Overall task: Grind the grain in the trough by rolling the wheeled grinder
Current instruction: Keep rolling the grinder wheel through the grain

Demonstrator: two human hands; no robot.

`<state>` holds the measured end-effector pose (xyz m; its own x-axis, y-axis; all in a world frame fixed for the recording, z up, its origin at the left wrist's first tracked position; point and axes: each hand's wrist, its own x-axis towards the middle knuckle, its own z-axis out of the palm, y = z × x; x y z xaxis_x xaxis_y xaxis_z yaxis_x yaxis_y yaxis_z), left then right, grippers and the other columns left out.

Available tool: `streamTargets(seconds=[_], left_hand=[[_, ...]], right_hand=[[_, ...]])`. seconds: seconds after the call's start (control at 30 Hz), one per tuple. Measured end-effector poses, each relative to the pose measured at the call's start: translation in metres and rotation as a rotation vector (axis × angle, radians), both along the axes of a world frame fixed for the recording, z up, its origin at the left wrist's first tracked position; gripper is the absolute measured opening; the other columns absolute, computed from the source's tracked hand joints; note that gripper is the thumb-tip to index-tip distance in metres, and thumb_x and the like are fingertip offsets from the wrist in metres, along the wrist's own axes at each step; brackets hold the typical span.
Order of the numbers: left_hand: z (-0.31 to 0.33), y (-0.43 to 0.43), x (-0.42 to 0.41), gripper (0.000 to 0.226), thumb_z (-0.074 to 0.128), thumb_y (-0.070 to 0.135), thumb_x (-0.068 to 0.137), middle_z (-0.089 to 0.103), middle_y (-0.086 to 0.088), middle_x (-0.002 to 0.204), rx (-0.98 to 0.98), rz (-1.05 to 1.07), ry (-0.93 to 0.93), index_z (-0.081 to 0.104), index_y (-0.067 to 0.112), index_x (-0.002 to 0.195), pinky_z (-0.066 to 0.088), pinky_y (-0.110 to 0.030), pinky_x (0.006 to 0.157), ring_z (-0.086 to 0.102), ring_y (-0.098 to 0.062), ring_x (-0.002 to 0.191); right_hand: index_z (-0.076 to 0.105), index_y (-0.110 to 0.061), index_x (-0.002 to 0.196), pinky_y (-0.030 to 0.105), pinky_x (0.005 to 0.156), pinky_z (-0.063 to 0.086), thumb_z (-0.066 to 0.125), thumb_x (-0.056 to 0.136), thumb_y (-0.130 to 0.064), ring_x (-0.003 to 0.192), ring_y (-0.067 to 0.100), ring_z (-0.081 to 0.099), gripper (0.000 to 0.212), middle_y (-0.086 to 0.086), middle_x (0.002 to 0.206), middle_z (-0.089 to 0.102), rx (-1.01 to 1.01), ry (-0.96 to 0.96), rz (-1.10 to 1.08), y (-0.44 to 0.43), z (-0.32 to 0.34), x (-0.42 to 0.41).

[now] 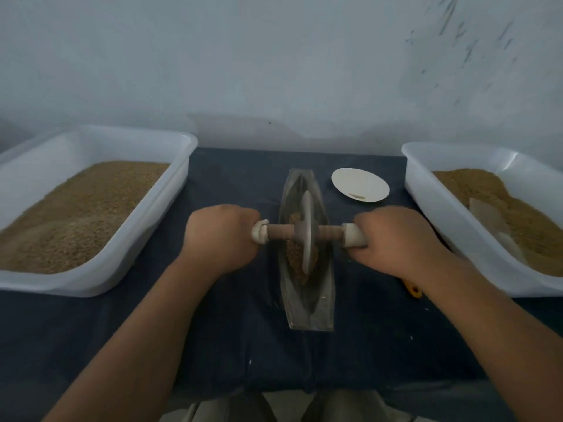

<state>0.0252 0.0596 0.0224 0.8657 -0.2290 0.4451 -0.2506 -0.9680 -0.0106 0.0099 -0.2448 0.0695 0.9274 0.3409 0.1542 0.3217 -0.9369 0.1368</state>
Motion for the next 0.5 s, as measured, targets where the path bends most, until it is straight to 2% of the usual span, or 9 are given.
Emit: streamTargets(seconds=[0.03, 0.07, 0.13, 0.2, 0.27, 0.4, 0.43, 0.5], left_hand=[[0.002, 0.000, 0.002, 0.041, 0.055, 0.054, 0.096, 0.051, 0.011, 0.060, 0.025, 0.016, 0.037, 0.049, 0.029, 0.064, 0.038, -0.026, 0.051, 0.049, -0.009, 0.054], [0.004, 0.000, 0.005, 0.037, 0.055, 0.053, 0.094, 0.053, 0.011, 0.061, 0.043, 0.037, 0.081, 0.052, 0.030, 0.065, 0.038, -0.026, 0.050, 0.050, -0.008, 0.055], [0.009, -0.002, 0.014, 0.030, 0.056, 0.051, 0.089, 0.057, 0.012, 0.063, 0.064, 0.071, 0.177, 0.057, 0.030, 0.067, 0.037, -0.026, 0.050, 0.054, -0.009, 0.057], [0.017, -0.006, 0.031, 0.027, 0.056, 0.050, 0.083, 0.060, 0.011, 0.067, 0.046, 0.092, 0.274, 0.060, 0.029, 0.068, 0.043, -0.028, 0.055, 0.058, -0.013, 0.061], [0.028, -0.010, 0.050, 0.029, 0.055, 0.050, 0.083, 0.063, 0.008, 0.072, 0.021, 0.116, 0.362, 0.063, 0.026, 0.070, 0.048, -0.032, 0.060, 0.061, -0.018, 0.066], [0.038, -0.017, 0.063, 0.023, 0.060, 0.045, 0.081, 0.064, 0.005, 0.077, 0.028, 0.130, 0.426, 0.063, 0.025, 0.073, 0.050, -0.033, 0.065, 0.062, -0.020, 0.071], [0.037, -0.016, 0.056, 0.021, 0.060, 0.044, 0.082, 0.064, 0.006, 0.075, 0.035, 0.131, 0.420, 0.063, 0.025, 0.072, 0.049, -0.032, 0.062, 0.062, -0.019, 0.069], [0.028, -0.009, 0.031, 0.020, 0.059, 0.043, 0.083, 0.062, 0.009, 0.071, 0.071, 0.121, 0.392, 0.061, 0.028, 0.070, 0.044, -0.030, 0.056, 0.060, -0.015, 0.064]], right_hand=[[0.052, -0.034, 0.074, 0.036, 0.061, 0.053, 0.064, 0.080, -0.063, 0.066, 0.010, 0.056, 0.032, -0.011, 0.067, 0.055, 0.004, -0.016, -0.009, -0.001, -0.007, 0.005], [0.048, -0.034, 0.071, 0.032, 0.052, 0.045, 0.062, 0.079, -0.062, 0.061, 0.010, 0.053, 0.033, -0.011, 0.064, 0.052, -0.001, -0.058, -0.008, -0.001, -0.011, 0.009], [0.045, -0.030, 0.068, 0.027, 0.047, 0.030, 0.055, 0.080, -0.059, 0.056, 0.016, 0.051, 0.032, -0.009, 0.060, 0.050, -0.040, -0.134, -0.035, 0.001, -0.018, 0.020], [0.045, -0.028, 0.070, 0.026, 0.048, 0.022, 0.051, 0.082, -0.054, 0.054, 0.020, 0.048, 0.029, -0.007, 0.062, 0.050, -0.026, -0.158, -0.094, 0.006, -0.021, 0.038], [0.047, -0.026, 0.071, 0.026, 0.050, 0.024, 0.057, 0.082, -0.048, 0.058, 0.023, 0.048, 0.026, -0.006, 0.065, 0.050, 0.027, -0.177, -0.131, 0.012, -0.019, 0.057], [0.059, -0.021, 0.079, 0.033, 0.062, 0.047, 0.060, 0.083, -0.042, 0.079, 0.030, 0.065, 0.021, -0.001, 0.080, 0.063, 0.062, -0.179, -0.125, 0.018, -0.012, 0.068], [0.061, -0.022, 0.080, 0.033, 0.062, 0.048, 0.059, 0.084, -0.043, 0.081, 0.029, 0.066, 0.021, -0.003, 0.081, 0.063, 0.047, -0.136, -0.103, 0.014, -0.011, 0.064], [0.057, -0.028, 0.071, 0.030, 0.055, 0.041, 0.056, 0.080, -0.052, 0.070, 0.021, 0.063, 0.025, -0.008, 0.070, 0.059, 0.003, -0.021, -0.028, 0.003, -0.008, 0.048]])
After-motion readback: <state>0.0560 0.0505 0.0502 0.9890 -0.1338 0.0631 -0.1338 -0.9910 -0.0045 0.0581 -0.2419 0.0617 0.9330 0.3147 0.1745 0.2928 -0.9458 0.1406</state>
